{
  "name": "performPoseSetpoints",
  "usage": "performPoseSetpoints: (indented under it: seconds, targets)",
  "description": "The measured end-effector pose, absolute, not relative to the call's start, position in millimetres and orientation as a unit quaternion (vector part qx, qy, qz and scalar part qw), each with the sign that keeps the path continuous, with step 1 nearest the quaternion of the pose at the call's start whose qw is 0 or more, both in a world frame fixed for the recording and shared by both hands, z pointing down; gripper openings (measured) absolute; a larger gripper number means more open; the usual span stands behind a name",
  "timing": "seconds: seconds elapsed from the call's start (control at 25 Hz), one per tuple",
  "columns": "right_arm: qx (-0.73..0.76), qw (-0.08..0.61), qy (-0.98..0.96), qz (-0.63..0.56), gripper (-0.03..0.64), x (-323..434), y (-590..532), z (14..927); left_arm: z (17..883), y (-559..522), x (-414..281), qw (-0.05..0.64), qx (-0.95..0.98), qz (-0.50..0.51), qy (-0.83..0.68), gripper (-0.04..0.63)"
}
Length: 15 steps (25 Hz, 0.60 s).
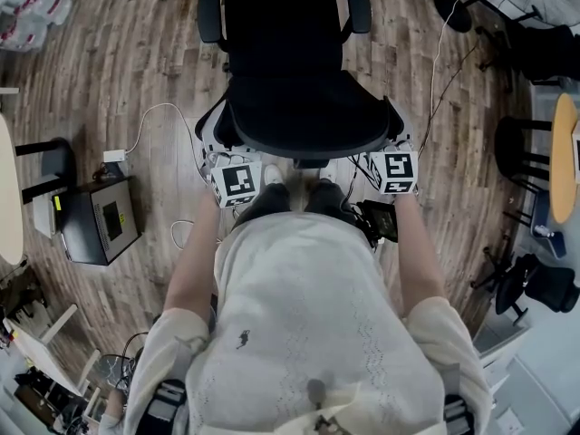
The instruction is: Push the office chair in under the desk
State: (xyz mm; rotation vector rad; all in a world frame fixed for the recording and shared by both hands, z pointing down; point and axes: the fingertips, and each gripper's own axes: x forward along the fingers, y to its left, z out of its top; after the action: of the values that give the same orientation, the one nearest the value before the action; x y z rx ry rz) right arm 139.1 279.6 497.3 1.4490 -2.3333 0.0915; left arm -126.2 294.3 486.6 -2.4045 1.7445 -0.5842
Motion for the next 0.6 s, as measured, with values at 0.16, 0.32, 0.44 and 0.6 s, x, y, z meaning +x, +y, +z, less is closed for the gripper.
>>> performPoseSetpoints:
  seconds: [0.16,0.32,0.44,0.6]
  targets:
    - [0.518,0.193,-0.832,0.034,0.282,136.1,270.0,496.1,484.6,283.0,-129.5,0.059,-0.797,-0.188,0.570,0.244]
    - [0.522,0.192,-0.830,0.036,0.281,131.2,255.8,498.2,486.3,267.2,-135.2,0.062,-0.799,-0.186,0.568,0.241]
    - [0.522,0.193,-0.830,0.038,0.281,129.6,242.3,499.1,488.8,253.7,-137.8,0.058,-0.799,-0.188,0.569,0.239]
    - [0.526,0.194,-0.828,0.037,0.279,127.6,230.4,498.8,489.6,240.7,-140.0,0.060,-0.799,-0.188,0.568,0.239]
